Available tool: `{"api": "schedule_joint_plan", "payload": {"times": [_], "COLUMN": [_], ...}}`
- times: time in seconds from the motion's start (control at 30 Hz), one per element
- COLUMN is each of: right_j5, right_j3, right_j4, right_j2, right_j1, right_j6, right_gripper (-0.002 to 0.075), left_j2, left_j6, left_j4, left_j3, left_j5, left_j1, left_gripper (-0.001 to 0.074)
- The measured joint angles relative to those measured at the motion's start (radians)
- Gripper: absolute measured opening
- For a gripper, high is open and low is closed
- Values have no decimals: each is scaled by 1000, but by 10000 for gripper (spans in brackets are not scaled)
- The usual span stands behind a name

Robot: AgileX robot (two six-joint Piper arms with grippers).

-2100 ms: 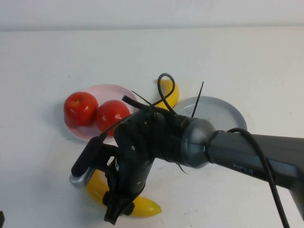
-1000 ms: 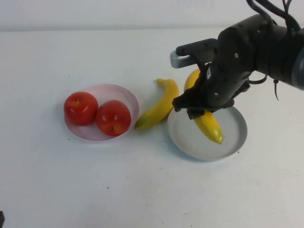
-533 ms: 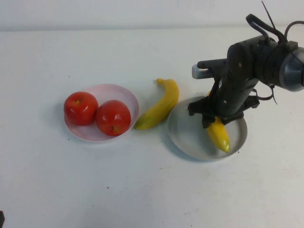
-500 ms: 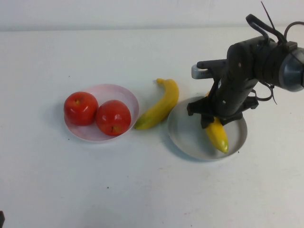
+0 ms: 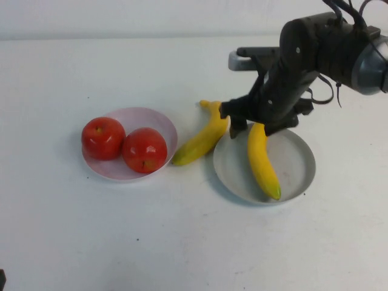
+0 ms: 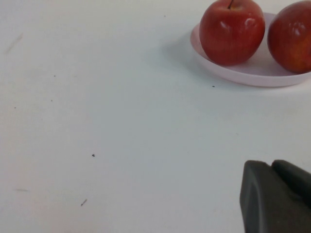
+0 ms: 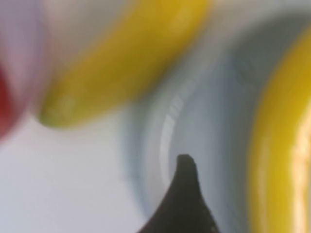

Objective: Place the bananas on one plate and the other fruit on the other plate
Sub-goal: Put another type of fruit in the right plate

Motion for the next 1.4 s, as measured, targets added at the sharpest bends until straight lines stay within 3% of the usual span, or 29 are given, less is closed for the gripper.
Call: {"api": "schedule_joint_plan", "payload": {"times": [0.27,0.57,1.03,1.13,1.27,1.4], "right_j5": [-164,-155,-153,-153,-168,-178], "right_j3": [-182,-372,-433,-435,-439,-456], "right_j4": [62,41,-34,-35,-28,-16], "right_j2": [93,294,386,400,406,407], "right_j1": [35,33,25,25,25,25], "right_j6": [4,4,4,4,4,4], "right_gripper": [496,495,489,441,318,321], "left_j2": [0,0,0,0,0,0], "left_j6": [0,0,0,0,0,0], "left_j4": [0,0,0,0,0,0], "left_j3": [0,0,0,0,0,0], "left_j5": [0,0,0,0,0,0], "left_j1": [0,0,0,0,0,0], "left_gripper": [-1,0,-1,-1,-1,-1]}}
